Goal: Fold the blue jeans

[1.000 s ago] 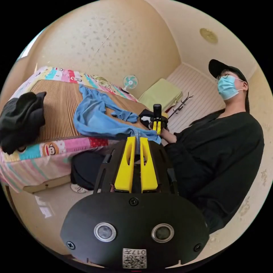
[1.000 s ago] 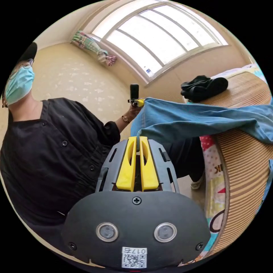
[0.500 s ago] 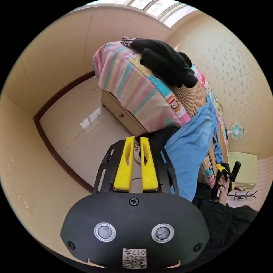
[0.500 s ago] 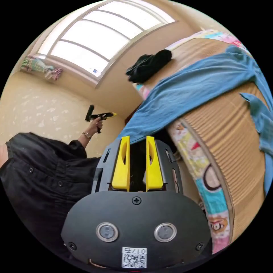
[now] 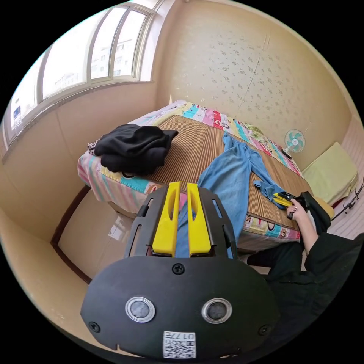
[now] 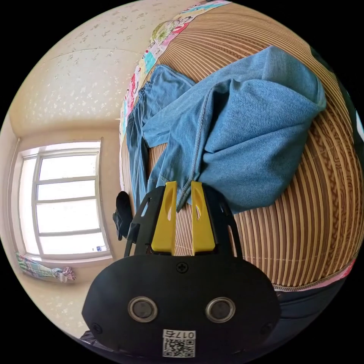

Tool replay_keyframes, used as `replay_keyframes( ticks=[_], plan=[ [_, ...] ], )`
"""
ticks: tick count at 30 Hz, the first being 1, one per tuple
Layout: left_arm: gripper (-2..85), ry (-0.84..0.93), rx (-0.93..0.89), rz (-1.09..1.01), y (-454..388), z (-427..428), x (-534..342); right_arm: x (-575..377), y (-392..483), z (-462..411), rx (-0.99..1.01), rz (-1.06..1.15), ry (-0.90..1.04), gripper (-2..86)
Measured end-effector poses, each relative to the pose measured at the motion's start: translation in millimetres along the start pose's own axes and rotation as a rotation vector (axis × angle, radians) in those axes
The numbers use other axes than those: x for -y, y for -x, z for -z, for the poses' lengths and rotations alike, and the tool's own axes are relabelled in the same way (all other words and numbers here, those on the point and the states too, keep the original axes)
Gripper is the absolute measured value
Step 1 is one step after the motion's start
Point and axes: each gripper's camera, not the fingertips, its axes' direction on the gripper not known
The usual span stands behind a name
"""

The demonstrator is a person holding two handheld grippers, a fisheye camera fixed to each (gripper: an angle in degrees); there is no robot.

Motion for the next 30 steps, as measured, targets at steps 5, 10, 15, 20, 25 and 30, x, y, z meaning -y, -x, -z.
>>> replay_keyframes(
  ticks=[5,10,15,20,25,30],
  plan=[
    [3.7,0.002,-0.056,-0.031,-19,-5,-10,-22,-7,11,-0.011,-0.018,-0.011,8.8],
    [3.8,0.053,-0.064,-0.045,-23,-19,-24,-38,-21,5,0.067,-0.037,0.035,8.2],
    [4.3,0.113,-0.167,-0.023,-26,-37,-42,-44,-27,3,0.099,-0.056,0.042,7.0],
    [5.3,0.171,-0.318,-0.137,-53,-56,-45,-47,-32,6,0.074,-0.020,0.067,3.9],
    [7.3,0.291,-0.489,-0.376,-117,-89,-45,-95,-23,49,0.152,0.094,0.066,2.8],
    [10.5,0.436,-0.562,-0.721,-214,-126,-62,-171,-19,99,0.223,0.147,0.090,2.4]
  ],
)
